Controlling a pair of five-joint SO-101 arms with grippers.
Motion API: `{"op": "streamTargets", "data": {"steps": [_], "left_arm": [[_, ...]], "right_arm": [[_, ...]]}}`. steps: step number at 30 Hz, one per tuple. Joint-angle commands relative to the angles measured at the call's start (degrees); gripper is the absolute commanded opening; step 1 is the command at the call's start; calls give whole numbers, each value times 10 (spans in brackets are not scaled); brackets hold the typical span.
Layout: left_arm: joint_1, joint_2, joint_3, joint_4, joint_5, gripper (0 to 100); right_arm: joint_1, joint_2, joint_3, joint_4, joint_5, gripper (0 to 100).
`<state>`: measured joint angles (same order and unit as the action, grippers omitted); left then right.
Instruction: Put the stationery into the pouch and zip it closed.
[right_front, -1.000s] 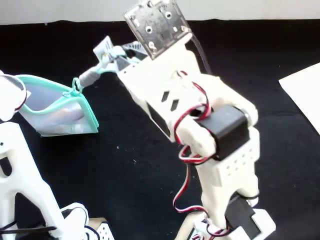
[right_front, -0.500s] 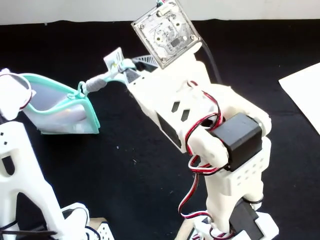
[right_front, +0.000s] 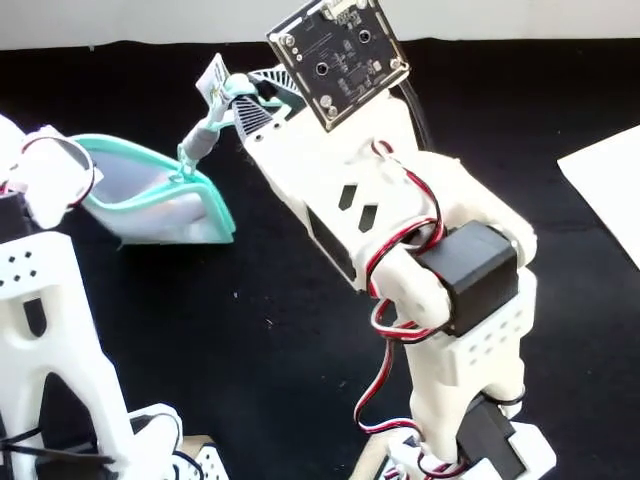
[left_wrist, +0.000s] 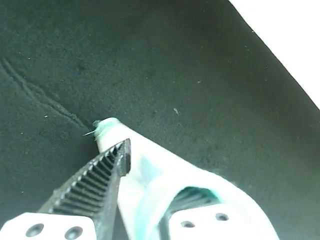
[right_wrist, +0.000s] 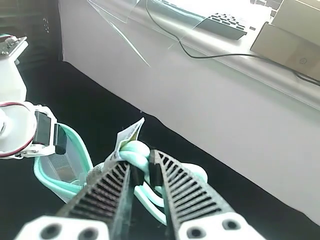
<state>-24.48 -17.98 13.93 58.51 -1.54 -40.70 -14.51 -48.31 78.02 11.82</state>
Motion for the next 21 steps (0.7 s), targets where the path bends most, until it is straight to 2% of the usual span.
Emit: {"op": "streamTargets", "data": {"steps": [1,10,18,21], "left_arm": [[29,15,-28,56,-4,234],[105,15,-243,296,-4,230],[185,15,-406,418,-4,224],[211,15,-435,425,-4,224]], "right_arm": [[22,-42,-44,-33,5,7],[47,-4,-44,-50,3,7],[51,13,-39,-47,3,7],[69,18,-39,-47,2,7]]}}
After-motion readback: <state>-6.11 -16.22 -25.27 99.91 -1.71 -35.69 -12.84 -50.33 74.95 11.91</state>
